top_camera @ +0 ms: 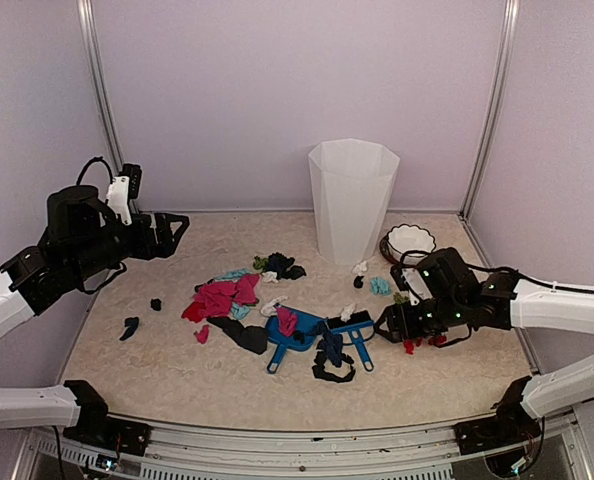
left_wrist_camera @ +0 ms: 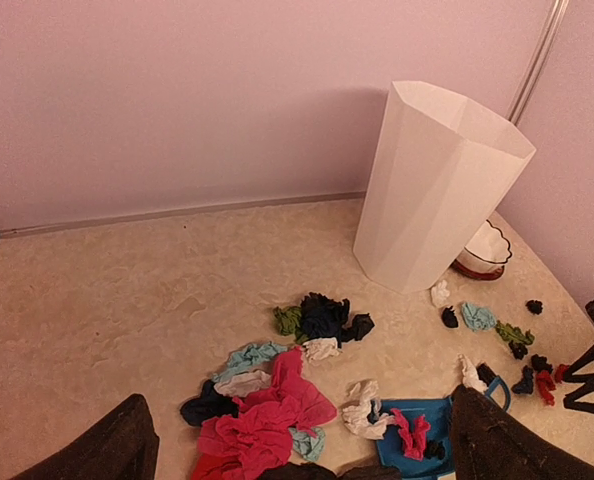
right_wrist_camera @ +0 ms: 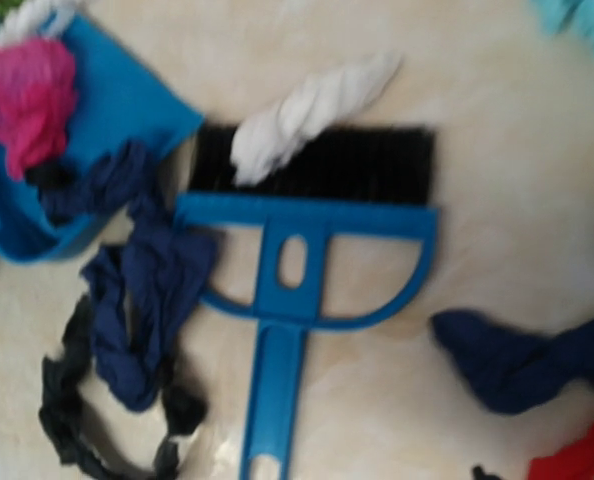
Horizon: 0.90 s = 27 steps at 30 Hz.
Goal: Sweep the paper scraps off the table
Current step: Pick up the broom from the center of the board.
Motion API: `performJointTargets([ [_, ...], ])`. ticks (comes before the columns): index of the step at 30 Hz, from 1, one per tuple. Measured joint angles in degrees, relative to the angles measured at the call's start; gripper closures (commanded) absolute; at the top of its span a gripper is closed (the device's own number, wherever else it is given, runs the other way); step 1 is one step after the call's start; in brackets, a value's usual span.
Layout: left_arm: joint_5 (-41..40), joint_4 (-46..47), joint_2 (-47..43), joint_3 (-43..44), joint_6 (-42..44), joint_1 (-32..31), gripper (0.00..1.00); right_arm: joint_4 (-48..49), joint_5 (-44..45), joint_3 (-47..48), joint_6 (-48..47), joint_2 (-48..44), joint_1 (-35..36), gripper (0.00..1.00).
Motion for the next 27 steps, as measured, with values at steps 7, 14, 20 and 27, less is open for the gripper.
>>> performJointTargets([
  [7,-0.26,-0.02,0.20,0.00,-0.02,-0.02,0.01,-0.74,2.14,1.01,2.91,6.75,5.57,0.33],
  [14,-0.48,-0.04,0.20,0.00,-0.02,-0.04,0.01,-1.88,4.70,2.73,6.34,13.40,8.48,0.36],
  [20,-0.85,-0.07,0.17,0.00,-0.02,-0.35,0.01,-2.51,6.82,5.40,8.44,18.21,10.21,0.37],
  [27,-1.70,-0.46,0.09,0.00,0.00,-1.03,0.01,-2.58,8.57,6.84,9.75,21.35,11.04,0.43],
])
